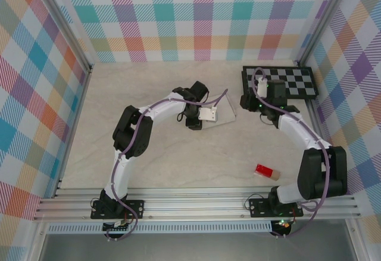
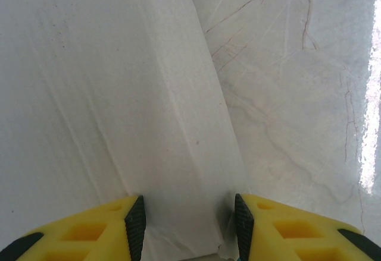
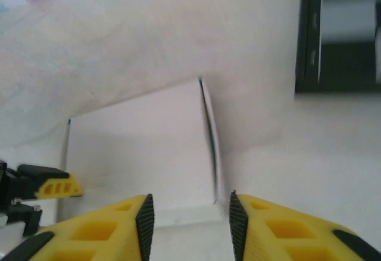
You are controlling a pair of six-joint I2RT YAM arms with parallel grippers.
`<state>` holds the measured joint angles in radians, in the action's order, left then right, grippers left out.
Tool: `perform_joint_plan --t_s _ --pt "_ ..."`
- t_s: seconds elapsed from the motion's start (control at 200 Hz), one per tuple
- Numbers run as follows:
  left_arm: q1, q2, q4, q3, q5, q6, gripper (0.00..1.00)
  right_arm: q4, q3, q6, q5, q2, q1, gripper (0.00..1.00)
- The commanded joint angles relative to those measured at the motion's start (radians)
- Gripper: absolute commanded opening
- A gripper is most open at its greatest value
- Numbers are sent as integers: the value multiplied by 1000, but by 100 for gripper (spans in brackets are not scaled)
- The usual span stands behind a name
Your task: Fold the paper box
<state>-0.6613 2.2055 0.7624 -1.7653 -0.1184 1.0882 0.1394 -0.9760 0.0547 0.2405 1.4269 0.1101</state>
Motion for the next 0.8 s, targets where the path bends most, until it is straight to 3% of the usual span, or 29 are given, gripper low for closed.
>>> perform_joint_plan --t_s 0.0,0.08,0.195,0.41,0.795 --pt "-1 100 127 63 -37 21 46 97 -28 -676 174 55 1 51" --pt "0 93 121 69 -39 22 46 237 -130 -943 265 143 -39 59" --pt "1 86 122 64 -34 25 48 544 -367 -1125 286 313 -67 60" --pt "5 62 98 106 -17 38 51 457 -298 -1289 169 348 -65 68" --pt "5 54 68 147 15 60 55 296 -271 -1534 68 426 17 70"
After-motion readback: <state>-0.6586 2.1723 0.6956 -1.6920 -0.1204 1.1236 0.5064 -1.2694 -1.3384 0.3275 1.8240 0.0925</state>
